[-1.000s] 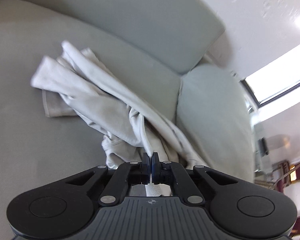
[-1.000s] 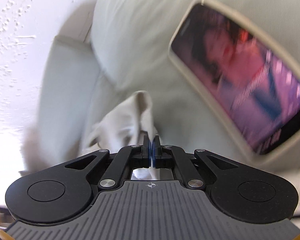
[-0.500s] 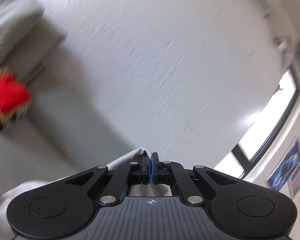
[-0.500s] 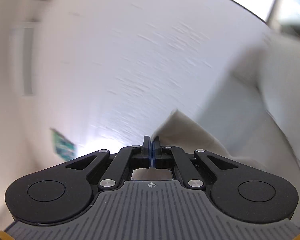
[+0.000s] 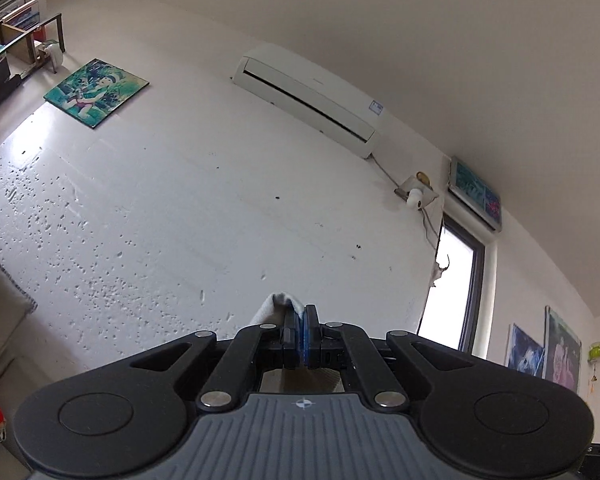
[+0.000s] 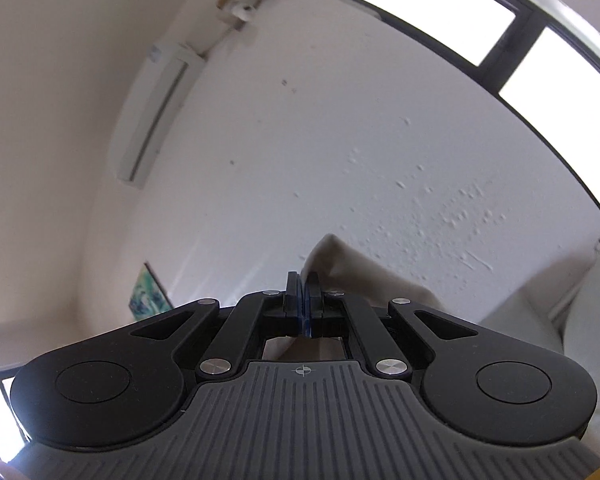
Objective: Fold clothes
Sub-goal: 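Lift the T-shirt high with both grippers and shake it out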
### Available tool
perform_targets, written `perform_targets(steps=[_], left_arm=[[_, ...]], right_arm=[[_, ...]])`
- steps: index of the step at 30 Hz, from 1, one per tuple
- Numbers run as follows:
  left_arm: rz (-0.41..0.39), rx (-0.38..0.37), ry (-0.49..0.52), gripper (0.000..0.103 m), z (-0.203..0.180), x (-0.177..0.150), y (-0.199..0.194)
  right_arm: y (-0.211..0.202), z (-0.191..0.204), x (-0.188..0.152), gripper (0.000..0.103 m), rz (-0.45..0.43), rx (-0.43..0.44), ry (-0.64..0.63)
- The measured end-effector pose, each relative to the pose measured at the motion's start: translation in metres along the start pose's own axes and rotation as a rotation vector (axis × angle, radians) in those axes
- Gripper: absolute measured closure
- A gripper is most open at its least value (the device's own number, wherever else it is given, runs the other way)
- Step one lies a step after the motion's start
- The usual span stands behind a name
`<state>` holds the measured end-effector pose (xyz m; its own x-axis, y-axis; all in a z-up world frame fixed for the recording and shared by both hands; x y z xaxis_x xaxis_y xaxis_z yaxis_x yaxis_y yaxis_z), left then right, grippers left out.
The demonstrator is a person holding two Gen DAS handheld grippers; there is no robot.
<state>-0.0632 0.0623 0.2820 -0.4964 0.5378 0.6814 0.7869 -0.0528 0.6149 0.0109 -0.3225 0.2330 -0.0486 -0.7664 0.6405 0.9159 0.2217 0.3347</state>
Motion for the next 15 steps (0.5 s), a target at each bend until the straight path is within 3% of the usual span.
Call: perform_targets(steps=[3, 6, 8, 11, 12, 15], left_arm=[[0.121, 0.055, -0.009, 0.103, 0.032, -0.034, 0.030], [0.334, 0.161, -0.059, 0.103, 0.086, -0.093, 0.069], [0.486, 0.243, -0.054, 0.103, 0.129, -0.145, 0.096], [0.643, 0.373, -0.053, 0.103, 0.186, -0.208, 0.133], [0.637, 0.386, -0.020, 0.103, 0.190, -0.210, 0.144], [0.482, 0.254, 0.103, 0.103, 0.159, -0.173, 0.176]], right_arm=[[0.065, -0.066, -0.037, 0.102, 0.164, -0.152, 0.092], [0.129, -0.133, -0.082, 0.102, 0.303, -0.322, 0.107], [0.165, -0.158, -0.094, 0.102, 0.330, -0.385, 0.093], [0.200, -0.140, -0.070, 0.102, 0.253, -0.312, 0.037], [0.203, -0.122, -0.056, 0.102, 0.208, -0.266, -0.007], [0.198, -0.092, -0.030, 0.102, 0.141, -0.197, -0.100]])
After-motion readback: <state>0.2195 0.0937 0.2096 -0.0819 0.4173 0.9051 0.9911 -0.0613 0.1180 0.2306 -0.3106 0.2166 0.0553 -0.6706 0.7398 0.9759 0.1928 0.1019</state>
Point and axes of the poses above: each gripper's, at about its wrist camera, not at the fingertips, and y roughly the way its jaws point, z to its left, x to its top, the point moved 9 cm from there along y, roughly the way its jaws point, and after that the axes turned 9 degrees about -z, right-handed, at the moved point
